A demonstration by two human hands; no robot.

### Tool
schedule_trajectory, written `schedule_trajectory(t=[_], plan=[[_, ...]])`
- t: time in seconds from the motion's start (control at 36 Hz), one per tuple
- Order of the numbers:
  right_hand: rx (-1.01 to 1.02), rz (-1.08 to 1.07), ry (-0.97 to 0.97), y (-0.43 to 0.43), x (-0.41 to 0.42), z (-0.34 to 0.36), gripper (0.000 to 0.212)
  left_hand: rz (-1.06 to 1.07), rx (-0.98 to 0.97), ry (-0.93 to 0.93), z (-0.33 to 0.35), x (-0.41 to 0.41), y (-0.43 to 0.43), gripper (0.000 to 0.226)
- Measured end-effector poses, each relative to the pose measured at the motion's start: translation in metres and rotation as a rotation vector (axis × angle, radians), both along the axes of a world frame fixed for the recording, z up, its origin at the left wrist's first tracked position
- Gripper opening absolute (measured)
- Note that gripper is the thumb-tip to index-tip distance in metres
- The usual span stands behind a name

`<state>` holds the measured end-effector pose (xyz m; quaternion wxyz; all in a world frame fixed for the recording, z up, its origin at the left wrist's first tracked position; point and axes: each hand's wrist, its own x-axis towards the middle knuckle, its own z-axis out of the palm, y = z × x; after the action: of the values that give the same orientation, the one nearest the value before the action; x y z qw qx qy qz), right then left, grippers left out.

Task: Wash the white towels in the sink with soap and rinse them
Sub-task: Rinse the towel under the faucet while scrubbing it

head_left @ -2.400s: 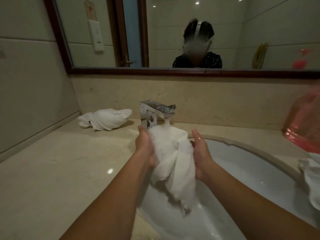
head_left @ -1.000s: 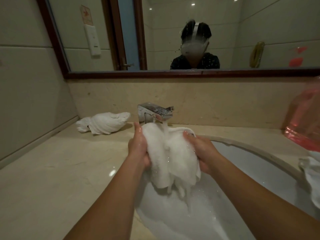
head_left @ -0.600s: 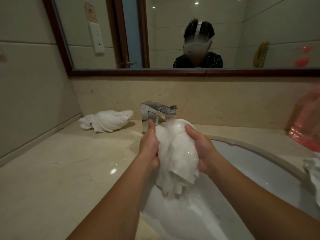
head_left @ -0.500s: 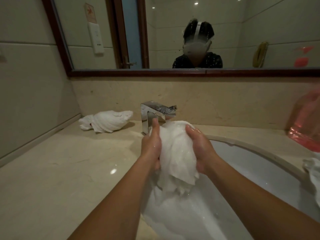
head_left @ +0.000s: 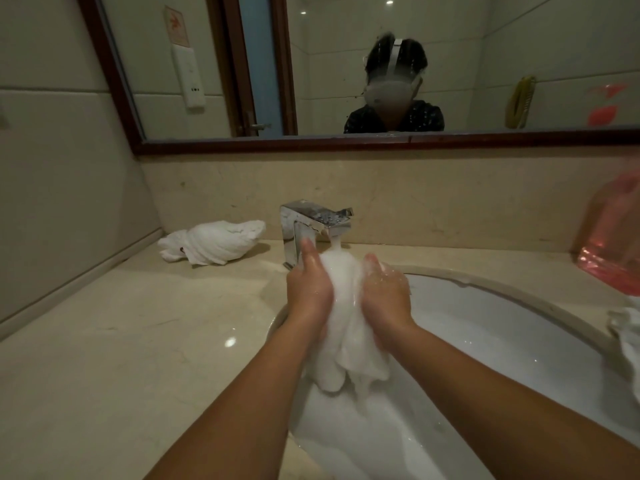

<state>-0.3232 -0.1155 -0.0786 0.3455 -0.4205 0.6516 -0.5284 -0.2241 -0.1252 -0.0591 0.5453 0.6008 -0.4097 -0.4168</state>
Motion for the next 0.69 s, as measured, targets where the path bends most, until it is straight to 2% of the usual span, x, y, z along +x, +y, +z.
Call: schedule_trajectory(t=[0.06, 0.11, 0.25, 0.36, 0.47, 0.61, 0.69], plan=[[0.036, -0.029, 0.040, -0.002, -0.001, 0.003, 0.058, 0.004, 0.020, 0.009, -0.003, 0.002, -0.004, 0.082], [0.044, -0.022, -0.013, -0.003, -0.003, 0.003, 0.060, 0.023, 0.067, 0.028, -0.004, 0.005, -0.008, 0.080], [0.008, 0.015, -0.159, -0.002, -0.008, -0.001, 0.055, 0.027, 0.175, 0.114, -0.008, 0.011, -0.014, 0.088], [-0.041, 0.004, -0.266, 0.001, -0.019, 0.000, 0.043, -0.034, 0.159, 0.142, -0.009, 0.009, -0.014, 0.087], [-0.072, -0.015, -0.301, 0.002, -0.028, 0.002, 0.044, -0.060, 0.201, 0.112, -0.007, 0.007, -0.012, 0.088], [-0.091, -0.018, -0.376, 0.003, -0.035, 0.008, 0.033, -0.168, 0.238, 0.004, -0.007, 0.001, -0.011, 0.079], [-0.101, -0.039, -0.467, 0.005, -0.037, 0.011, 0.037, -0.235, 0.260, 0.050, -0.010, -0.001, -0.012, 0.080]])
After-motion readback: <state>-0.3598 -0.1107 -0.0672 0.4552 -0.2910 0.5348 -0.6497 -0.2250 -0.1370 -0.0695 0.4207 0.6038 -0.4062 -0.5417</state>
